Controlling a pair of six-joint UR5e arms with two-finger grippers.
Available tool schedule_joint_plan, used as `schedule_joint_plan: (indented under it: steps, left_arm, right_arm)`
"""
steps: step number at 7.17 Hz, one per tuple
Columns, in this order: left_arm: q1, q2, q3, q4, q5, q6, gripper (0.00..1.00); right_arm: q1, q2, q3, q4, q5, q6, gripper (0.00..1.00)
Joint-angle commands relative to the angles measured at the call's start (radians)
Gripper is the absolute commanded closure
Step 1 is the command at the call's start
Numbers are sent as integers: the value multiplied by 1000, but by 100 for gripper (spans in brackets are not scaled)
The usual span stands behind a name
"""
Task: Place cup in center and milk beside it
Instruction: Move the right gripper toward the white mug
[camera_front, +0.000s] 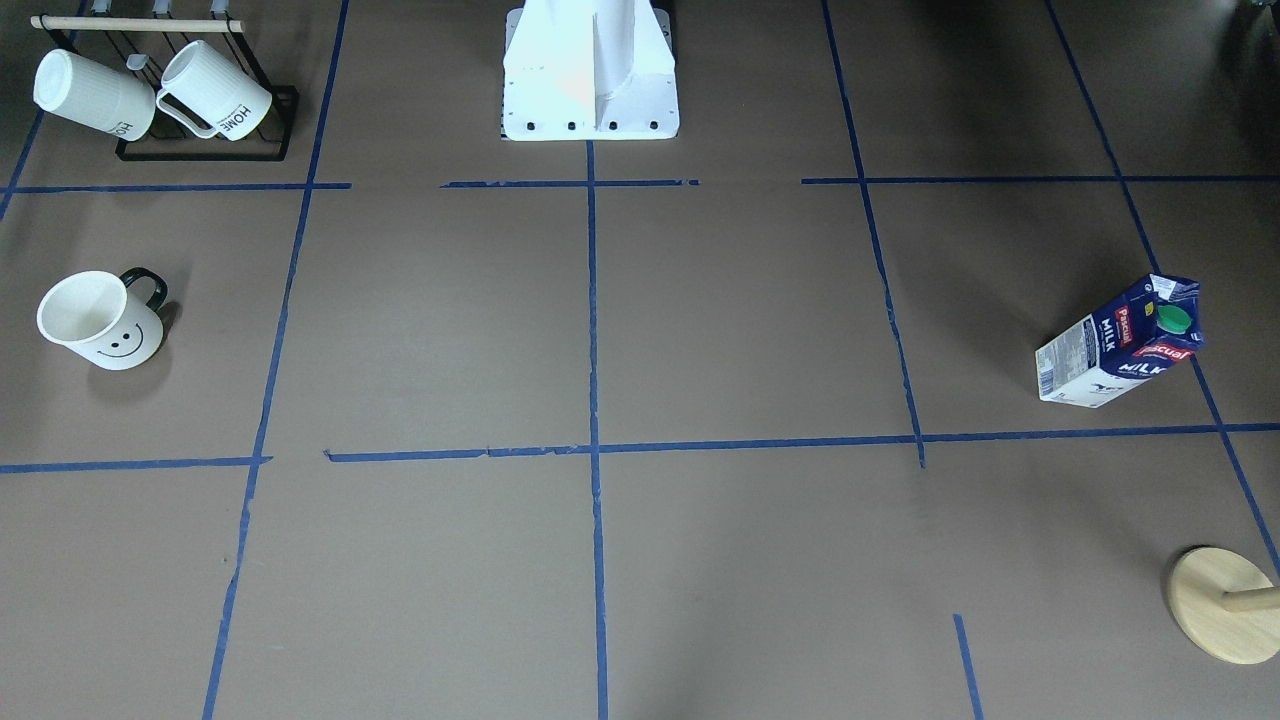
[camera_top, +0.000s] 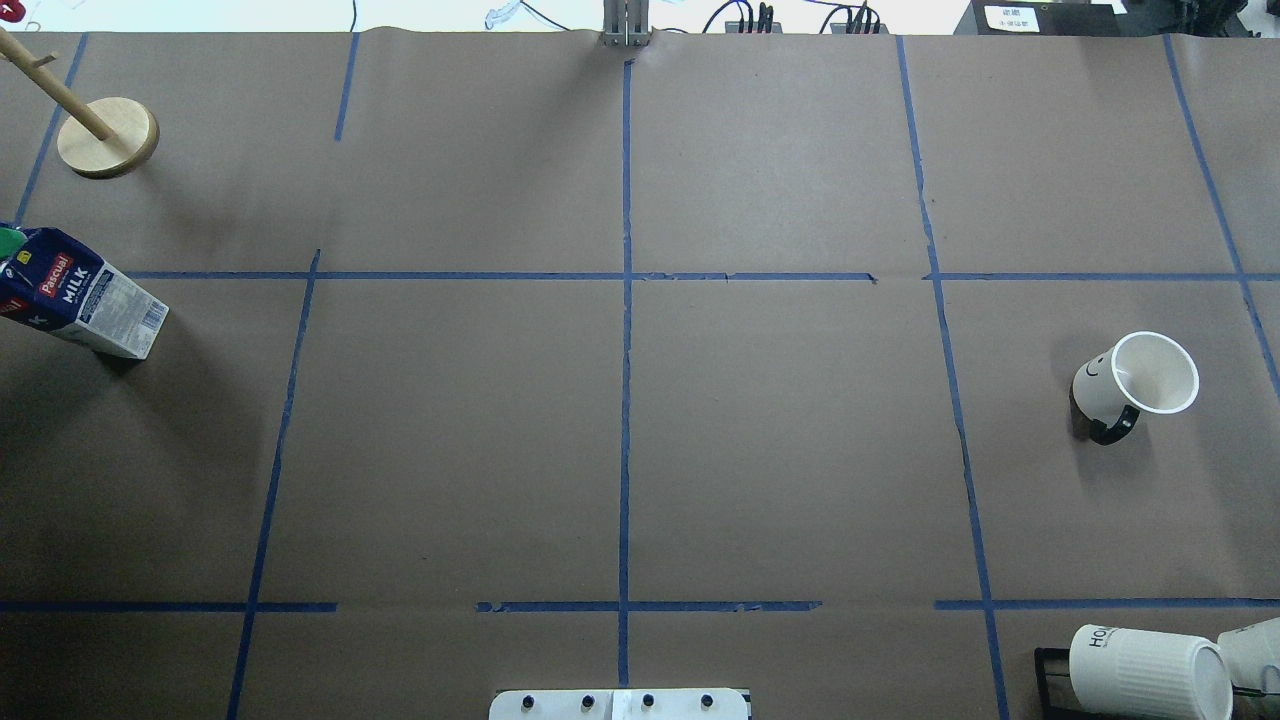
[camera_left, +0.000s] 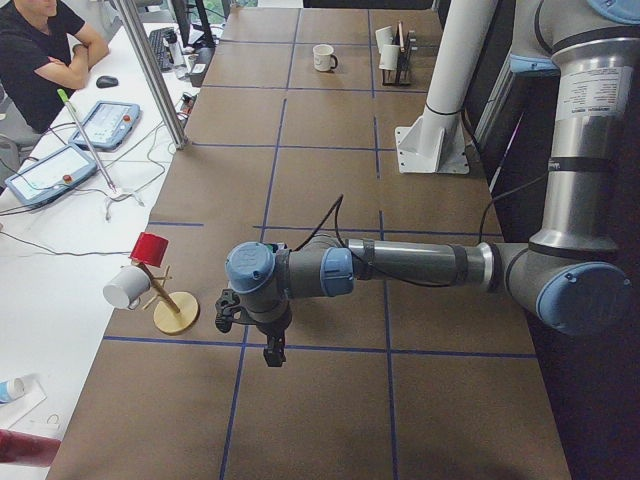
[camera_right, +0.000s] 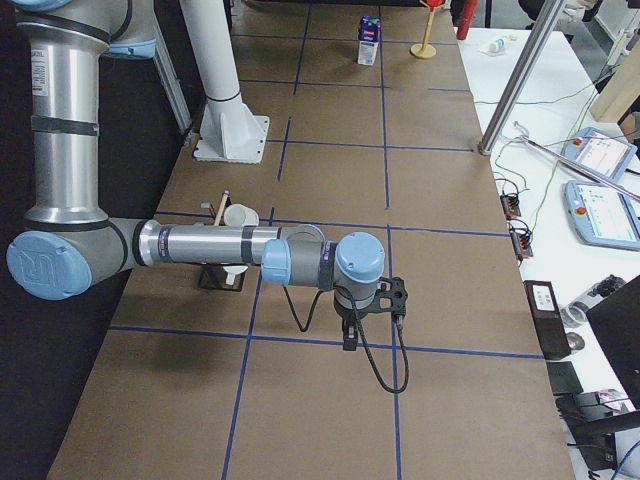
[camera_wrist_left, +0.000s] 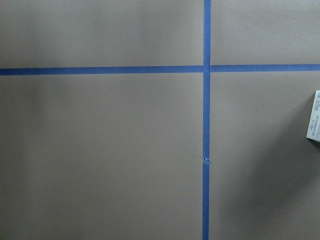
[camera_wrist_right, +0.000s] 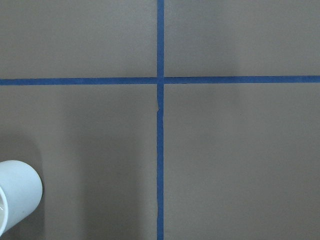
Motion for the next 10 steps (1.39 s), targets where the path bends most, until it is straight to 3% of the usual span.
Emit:
schedule_joint_plan:
  steps: [1,6,7,9,10]
  left_arm:
    - [0,-3,-12,-1,0,0,0]
    - [0,-1,-53,-16,-3,-12,0]
    - [0,-1,-43,-16,-56,-12,0]
    - [6,-45,-49,-13,-69,-13,0]
    - [6,-52,-56,-15,-72,-12,0]
  right_arm:
    - [0,14,19,2,-1,-1,0]
    - [-6,34,47,1,3,1,0]
    - [-23,29,42,-1,10,11,0]
    - [-109,-20,125,48,26,155,0]
    - [-171,-47,139,161,25,312,0]
